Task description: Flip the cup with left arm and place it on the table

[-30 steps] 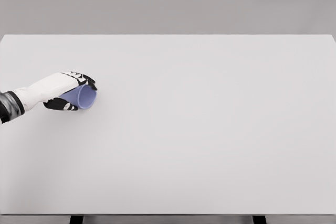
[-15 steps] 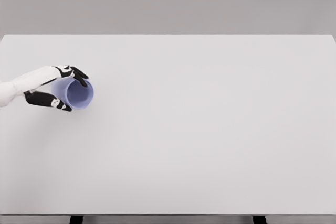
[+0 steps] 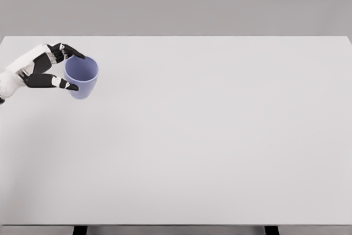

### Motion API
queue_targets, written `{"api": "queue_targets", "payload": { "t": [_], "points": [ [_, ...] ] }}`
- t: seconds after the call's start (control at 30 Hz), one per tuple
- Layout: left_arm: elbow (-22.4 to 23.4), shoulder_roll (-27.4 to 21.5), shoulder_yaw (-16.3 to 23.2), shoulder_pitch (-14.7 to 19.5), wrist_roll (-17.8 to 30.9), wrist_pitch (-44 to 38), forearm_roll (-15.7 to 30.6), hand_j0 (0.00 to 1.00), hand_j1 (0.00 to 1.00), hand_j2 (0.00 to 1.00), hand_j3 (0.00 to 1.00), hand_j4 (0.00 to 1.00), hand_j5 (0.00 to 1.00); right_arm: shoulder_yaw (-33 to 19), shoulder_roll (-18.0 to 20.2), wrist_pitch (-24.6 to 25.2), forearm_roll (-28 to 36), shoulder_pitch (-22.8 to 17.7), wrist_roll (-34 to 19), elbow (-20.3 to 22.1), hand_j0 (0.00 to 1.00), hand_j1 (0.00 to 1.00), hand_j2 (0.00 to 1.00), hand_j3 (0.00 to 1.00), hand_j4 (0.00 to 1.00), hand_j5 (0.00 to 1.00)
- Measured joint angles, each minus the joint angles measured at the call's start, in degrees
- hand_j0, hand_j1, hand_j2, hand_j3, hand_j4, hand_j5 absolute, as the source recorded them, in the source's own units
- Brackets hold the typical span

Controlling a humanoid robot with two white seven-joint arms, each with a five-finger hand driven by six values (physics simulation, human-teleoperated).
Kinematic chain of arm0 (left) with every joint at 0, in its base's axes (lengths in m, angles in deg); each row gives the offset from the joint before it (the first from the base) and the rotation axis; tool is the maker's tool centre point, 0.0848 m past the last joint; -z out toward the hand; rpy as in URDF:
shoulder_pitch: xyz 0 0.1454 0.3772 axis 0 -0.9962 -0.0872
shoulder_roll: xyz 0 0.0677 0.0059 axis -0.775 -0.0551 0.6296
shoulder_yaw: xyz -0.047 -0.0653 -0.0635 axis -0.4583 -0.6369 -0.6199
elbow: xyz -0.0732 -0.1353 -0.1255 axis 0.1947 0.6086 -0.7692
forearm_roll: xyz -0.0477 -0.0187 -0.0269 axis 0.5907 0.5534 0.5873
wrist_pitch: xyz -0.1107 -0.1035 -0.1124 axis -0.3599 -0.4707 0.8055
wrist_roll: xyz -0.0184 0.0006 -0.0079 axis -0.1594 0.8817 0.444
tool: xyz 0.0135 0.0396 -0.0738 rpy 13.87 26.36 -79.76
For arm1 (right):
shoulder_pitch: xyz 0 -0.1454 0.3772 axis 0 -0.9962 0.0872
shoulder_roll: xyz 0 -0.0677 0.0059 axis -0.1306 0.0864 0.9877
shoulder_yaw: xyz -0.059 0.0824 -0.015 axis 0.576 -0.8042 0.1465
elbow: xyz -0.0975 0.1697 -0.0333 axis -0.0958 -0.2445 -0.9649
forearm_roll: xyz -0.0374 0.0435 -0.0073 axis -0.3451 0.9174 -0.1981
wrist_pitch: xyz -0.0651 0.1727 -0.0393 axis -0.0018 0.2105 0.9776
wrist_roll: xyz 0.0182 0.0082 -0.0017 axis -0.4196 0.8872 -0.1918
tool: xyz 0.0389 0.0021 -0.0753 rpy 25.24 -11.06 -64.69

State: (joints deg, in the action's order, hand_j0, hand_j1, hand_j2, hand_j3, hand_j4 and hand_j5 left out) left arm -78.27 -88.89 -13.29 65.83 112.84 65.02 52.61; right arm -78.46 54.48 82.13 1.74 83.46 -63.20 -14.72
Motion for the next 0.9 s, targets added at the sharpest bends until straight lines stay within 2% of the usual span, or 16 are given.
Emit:
{"api": "queue_targets", "payload": {
  "t": [0.13,0.33,0.5,0.57,0.6,0.67,0.9],
  "points": [
    [1.45,1.97,0.04,0.00,0.05,-1.49,0.69,0.60,0.60,0.60,0.60,0.60,0.60,0.00,0.00,0.00,0.00,0.00,0.00,0.00,1.00,1.00,1.00,1.00,1.00,1.00],
    [1.88,2.94,0.10,-0.44,0.06,-1.99,1.60,0.79,0.79,0.79,0.79,0.79,0.79,0.00,0.00,0.00,0.00,0.00,0.00,0.00,1.00,1.00,1.00,1.00,1.00,1.00],
    [1.90,3.37,0.22,-0.79,0.05,-1.94,1.59,0.85,0.85,0.85,0.85,0.85,0.85,0.00,0.00,0.00,0.00,0.00,0.00,0.00,1.00,1.00,1.00,1.00,1.00,1.00],
    [1.90,3.46,0.24,-0.79,0.05,-1.89,1.55,0.89,0.89,0.89,0.89,0.89,0.89,0.00,0.00,0.00,0.00,0.00,0.00,0.00,1.00,1.00,1.00,1.00,1.00,1.00],
    [1.90,3.49,0.25,-0.79,0.05,-1.86,1.53,0.96,0.96,0.96,0.96,0.96,0.96,0.00,0.00,0.00,0.00,0.00,0.00,0.00,1.00,1.00,1.00,1.00,1.00,1.00],
    [1.90,3.54,0.26,-0.88,0.05,-1.76,1.49,0.99,0.99,0.99,0.99,0.99,0.99,0.00,0.00,0.00,0.00,0.00,0.00,0.00,1.00,1.00,1.00,1.00,1.00,1.00],
    [1.76,3.53,0.28,-0.79,0.05,-1.43,1.36,1.00,1.00,1.00,1.00,1.00,1.00,0.00,0.00,0.00,0.00,0.00,0.00,0.00,1.00,1.00,1.00,1.00,1.00,1.00]
  ]
}}
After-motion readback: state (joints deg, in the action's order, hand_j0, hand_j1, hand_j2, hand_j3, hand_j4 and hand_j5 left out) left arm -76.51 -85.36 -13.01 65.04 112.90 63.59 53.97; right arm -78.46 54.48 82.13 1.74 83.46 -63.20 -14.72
